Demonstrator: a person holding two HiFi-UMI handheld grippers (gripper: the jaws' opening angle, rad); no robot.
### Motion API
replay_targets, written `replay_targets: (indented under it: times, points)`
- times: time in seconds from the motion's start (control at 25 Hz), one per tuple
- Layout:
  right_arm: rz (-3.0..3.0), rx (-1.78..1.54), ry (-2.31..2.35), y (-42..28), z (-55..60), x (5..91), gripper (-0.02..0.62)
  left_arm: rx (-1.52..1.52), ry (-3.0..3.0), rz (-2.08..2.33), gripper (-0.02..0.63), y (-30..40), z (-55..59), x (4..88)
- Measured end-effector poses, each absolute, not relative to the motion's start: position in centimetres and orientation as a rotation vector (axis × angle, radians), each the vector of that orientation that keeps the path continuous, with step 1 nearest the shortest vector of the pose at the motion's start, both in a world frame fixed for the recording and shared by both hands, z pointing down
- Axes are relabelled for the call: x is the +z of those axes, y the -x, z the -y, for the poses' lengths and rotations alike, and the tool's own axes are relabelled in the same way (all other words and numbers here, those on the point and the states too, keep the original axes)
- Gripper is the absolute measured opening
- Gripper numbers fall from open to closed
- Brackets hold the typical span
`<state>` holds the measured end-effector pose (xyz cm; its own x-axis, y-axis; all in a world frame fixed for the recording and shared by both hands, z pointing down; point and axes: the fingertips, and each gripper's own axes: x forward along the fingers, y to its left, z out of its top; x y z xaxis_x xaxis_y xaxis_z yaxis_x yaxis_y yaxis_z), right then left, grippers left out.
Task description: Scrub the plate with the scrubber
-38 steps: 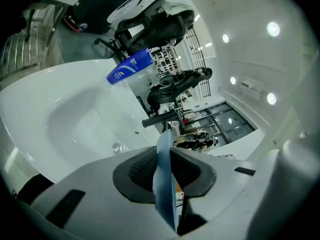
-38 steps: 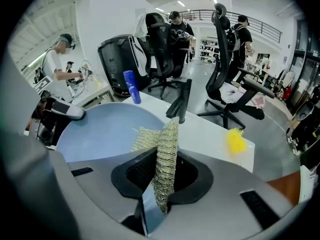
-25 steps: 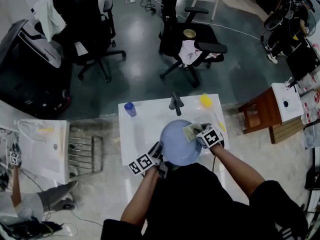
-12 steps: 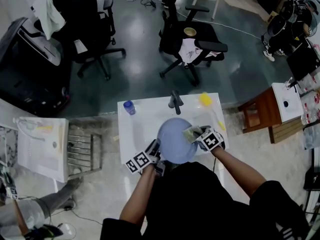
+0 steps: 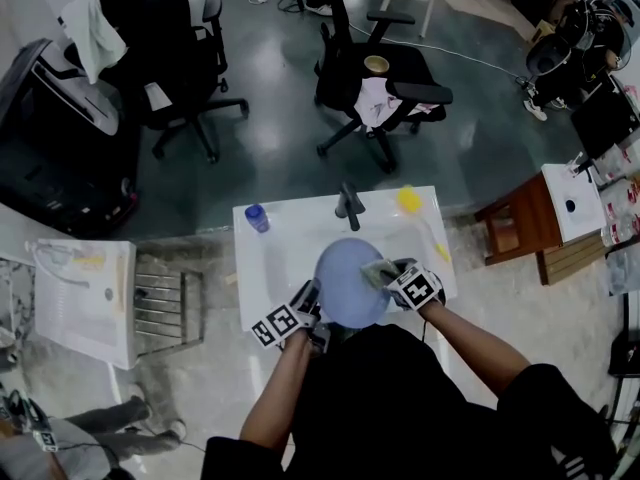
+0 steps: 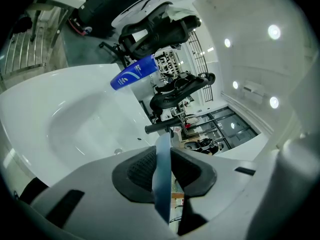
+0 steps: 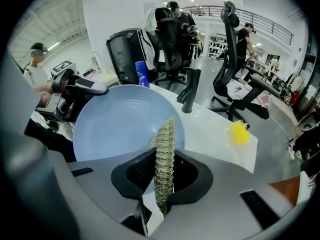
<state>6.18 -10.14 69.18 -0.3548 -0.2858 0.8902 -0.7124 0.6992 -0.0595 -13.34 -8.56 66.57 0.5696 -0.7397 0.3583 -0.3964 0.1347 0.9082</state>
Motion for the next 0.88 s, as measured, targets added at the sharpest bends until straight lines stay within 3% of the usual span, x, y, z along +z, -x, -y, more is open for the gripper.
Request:
replay_targets:
  times: [0.88]
  points:
    - [2.051,0.614,-0.665,-0.3,7.4,67.8,0.061,-0.352,-1.461,1.022,0.08,14.5,9.1,66.6]
